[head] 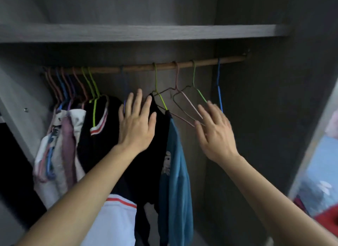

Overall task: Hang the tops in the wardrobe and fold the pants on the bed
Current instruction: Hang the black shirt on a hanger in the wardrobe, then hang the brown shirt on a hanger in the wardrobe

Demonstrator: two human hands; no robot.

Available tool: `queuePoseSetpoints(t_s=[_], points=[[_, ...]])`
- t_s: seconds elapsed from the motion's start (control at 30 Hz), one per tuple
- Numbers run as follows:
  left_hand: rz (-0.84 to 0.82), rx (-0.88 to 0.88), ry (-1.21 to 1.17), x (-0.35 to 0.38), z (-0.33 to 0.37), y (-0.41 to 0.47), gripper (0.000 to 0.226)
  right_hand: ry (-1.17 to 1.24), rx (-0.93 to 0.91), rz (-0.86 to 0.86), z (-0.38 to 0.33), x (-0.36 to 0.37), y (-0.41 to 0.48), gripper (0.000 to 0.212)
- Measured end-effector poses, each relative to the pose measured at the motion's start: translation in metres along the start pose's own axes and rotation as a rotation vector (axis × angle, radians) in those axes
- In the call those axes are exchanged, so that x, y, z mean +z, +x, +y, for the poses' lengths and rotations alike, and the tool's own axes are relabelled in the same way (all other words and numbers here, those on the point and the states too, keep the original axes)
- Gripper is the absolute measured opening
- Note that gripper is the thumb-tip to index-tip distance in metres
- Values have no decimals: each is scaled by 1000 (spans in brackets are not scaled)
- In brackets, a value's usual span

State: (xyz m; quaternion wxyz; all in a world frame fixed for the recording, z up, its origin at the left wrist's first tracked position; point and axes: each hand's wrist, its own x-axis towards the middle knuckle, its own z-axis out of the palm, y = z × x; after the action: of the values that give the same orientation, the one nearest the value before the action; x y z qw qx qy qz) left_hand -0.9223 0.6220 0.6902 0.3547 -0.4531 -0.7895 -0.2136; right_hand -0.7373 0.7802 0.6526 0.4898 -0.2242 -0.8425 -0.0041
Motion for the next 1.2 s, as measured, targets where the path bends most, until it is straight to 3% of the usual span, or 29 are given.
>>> queuePoseSetpoints(t_s=[0.2,0.37,0.6,0.97,1.2], points=[[105,243,-133,5,68,-69,55,-293,219,-152,31,-53,-126,62],[-38,363,-273,24,131,-122,64,-434,445,-261,42,-116,-212,65],[-184,587,-412,6,244,-196,66,-621,666,-207,46,-247,-320,67],[-191,977,-674,-131,426,-329,67,-887,1023,-172,-19,-468,-506,66],[-295,1206,-840,-227,514,-474,67,-930,1304,-63,-126,-577,-660,74]])
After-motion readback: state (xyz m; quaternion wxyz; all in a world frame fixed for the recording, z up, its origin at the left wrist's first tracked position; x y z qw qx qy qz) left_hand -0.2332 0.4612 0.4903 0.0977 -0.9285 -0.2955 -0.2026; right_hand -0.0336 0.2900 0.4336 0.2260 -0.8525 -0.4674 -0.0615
